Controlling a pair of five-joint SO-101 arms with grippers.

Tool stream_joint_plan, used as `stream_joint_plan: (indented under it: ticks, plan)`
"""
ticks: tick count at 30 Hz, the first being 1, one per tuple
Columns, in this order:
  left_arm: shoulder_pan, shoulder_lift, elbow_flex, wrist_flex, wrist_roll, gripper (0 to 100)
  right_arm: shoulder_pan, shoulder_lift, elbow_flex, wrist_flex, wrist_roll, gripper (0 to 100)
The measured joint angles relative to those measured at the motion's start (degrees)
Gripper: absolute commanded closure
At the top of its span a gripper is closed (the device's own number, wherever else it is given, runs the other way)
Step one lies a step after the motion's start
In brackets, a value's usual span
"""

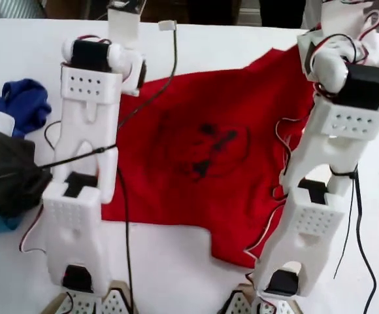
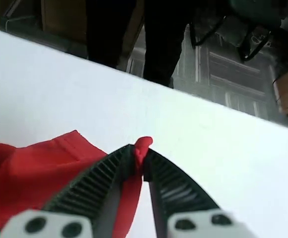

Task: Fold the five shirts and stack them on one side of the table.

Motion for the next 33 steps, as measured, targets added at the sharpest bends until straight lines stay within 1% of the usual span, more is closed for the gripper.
stream_joint_plan:
  ticks: [5, 10, 14, 17, 20, 24, 27, 30, 33]
  plan:
    - [-1.58, -0.35, 1.58, -0.88, 0.0, 97, -3.96, -7.12, 13.54, 0.0, -3.16, 97.5]
    - [-1.58, -0.44, 1.58, -1.05, 0.0, 97, -5.63, -17.67, 30.51, -0.18, -3.6, 97.5]
    - [-1.58, -0.44, 1.58, 0.0, 0.0, 97, -4.57, -26.37, 43.16, -3.96, -3.6, 97.5]
    - [-1.67, -0.44, 1.85, 0.26, -1.76, 97, -3.25, -33.23, 55.65, -7.82, -1.76, 97.6]
    - [-2.73, -0.53, 3.87, 0.26, -2.9, 97, -3.25, -42.9, 71.12, -15.03, 0.0, 97.7]
    - [-3.96, -3.52, 12.75, 0.26, -4.57, 97, -3.16, -59.87, 95.65, -26.55, 2.46, 97.8]
    - [-4.04, -7.74, 21.63, 0.26, -4.92, 97, -1.23, -70.42, 112.44, -32.44, 3.52, 97.8]
    - [-4.04, -13.19, 30.59, -0.09, -6.42, 97, 0.44, -76.22, 121.58, -33.85, 3.69, 97.8]
    - [-4.13, -19.25, 40.79, -2.73, -8.26, 97, 1.58, -78.68, 123.87, -33.76, 4.22, 97.8]
